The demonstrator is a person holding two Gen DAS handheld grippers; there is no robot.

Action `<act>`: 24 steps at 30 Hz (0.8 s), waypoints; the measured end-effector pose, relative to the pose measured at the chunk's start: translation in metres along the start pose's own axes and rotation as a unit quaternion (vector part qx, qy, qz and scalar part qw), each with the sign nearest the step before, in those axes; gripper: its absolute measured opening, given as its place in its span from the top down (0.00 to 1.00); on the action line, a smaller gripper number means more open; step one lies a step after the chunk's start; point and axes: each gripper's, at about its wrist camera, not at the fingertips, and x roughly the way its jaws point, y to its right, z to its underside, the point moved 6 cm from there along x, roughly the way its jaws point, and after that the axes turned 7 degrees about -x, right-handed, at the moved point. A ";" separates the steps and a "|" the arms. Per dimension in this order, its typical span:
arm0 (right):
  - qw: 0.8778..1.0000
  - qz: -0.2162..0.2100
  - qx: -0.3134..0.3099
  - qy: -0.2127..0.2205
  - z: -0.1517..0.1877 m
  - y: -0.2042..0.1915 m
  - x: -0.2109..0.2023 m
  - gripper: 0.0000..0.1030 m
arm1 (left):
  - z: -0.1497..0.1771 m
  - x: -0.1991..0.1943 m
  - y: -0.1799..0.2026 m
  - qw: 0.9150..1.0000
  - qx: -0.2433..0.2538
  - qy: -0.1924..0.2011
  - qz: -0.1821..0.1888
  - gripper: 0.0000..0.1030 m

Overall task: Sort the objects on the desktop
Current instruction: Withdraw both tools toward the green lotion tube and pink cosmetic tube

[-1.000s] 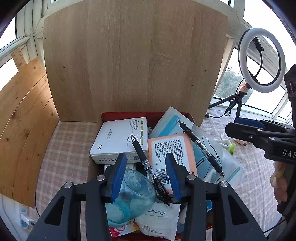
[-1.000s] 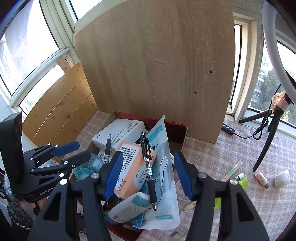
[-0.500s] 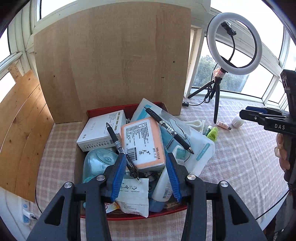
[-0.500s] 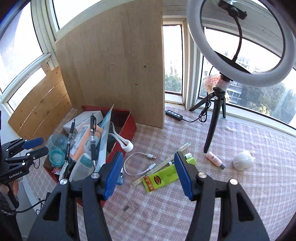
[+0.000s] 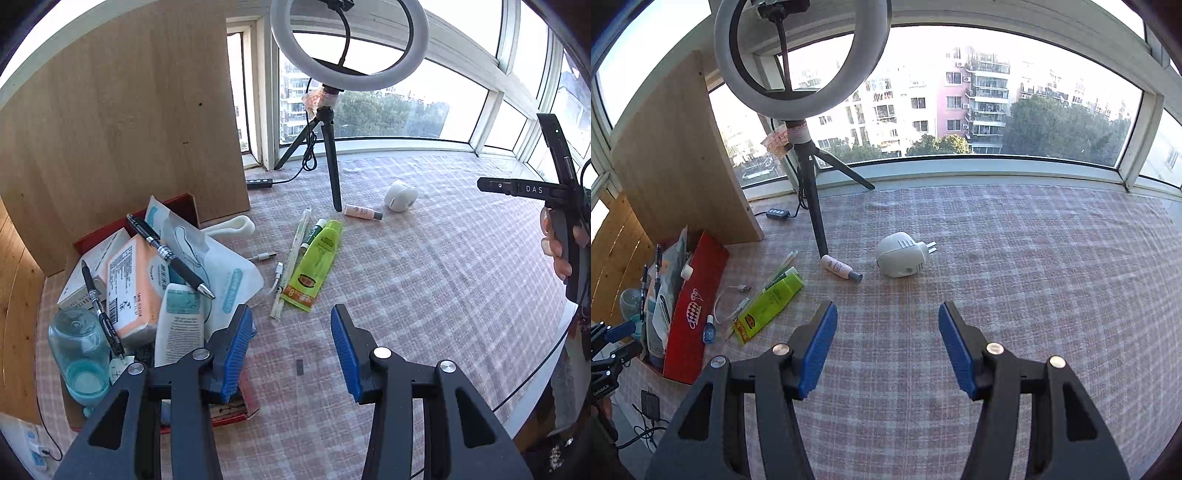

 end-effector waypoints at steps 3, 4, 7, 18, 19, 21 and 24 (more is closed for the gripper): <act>1.000 -0.010 -0.015 -0.013 0.008 0.013 0.007 0.45 | -0.003 0.021 0.027 1.000 0.015 -0.013 0.013 0.59; 0.999 -0.014 -0.027 -0.019 0.009 0.013 0.010 0.45 | -0.004 0.029 0.034 1.000 0.019 -0.017 0.015 0.59; 0.996 -0.032 -0.075 -0.030 0.010 0.005 0.016 0.45 | -0.009 0.053 0.051 0.999 0.027 -0.032 0.016 0.59; 0.968 -0.099 -0.222 -0.058 -0.022 -0.059 0.096 0.45 | -0.029 0.142 0.055 0.996 0.014 -0.091 0.004 0.59; 0.967 -0.106 -0.225 -0.063 -0.024 -0.064 0.107 0.45 | -0.030 0.149 0.053 0.995 0.010 -0.096 0.002 0.59; 0.964 -0.115 -0.227 -0.071 -0.029 -0.070 0.127 0.45 | -0.032 0.163 0.047 0.994 0.000 -0.107 -0.002 0.59; 0.961 -0.127 -0.229 -0.083 -0.035 -0.077 0.154 0.45 | -0.036 0.182 0.044 0.993 -0.002 -0.116 -0.005 0.59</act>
